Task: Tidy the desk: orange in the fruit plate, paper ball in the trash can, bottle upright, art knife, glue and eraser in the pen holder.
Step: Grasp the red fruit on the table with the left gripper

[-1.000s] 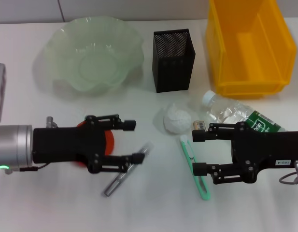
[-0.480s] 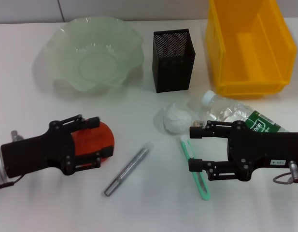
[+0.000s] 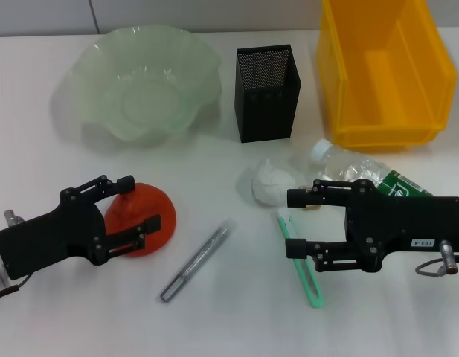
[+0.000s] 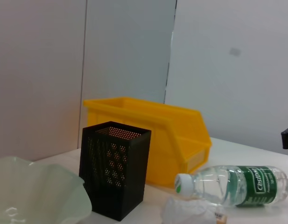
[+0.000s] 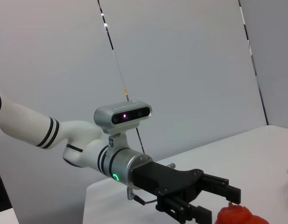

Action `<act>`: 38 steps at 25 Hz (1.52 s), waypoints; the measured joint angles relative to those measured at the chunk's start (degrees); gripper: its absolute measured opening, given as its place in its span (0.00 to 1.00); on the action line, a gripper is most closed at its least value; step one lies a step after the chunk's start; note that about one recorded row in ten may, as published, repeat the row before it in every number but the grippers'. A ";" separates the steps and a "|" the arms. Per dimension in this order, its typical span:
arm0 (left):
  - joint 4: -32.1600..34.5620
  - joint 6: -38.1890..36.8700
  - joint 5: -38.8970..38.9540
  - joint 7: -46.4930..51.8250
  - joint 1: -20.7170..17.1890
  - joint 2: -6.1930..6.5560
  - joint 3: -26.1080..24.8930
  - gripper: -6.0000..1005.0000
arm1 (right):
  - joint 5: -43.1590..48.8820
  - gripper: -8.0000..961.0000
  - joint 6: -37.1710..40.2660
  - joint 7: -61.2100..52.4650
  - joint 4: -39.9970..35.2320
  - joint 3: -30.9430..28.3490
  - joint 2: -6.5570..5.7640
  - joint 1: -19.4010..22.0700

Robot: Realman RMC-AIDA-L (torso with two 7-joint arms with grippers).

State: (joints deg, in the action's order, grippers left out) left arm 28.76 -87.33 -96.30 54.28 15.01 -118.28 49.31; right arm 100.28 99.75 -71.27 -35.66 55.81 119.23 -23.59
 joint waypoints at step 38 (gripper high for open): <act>-4.49 9.01 1.30 2.97 2.49 0.09 -0.80 0.61 | 0.00 0.79 0.01 -0.15 0.94 0.52 0.03 -0.59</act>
State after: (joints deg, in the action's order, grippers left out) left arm 24.26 -78.32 -94.99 57.26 17.50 -118.19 48.51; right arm 100.28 99.76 -71.42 -34.71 56.33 119.27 -24.18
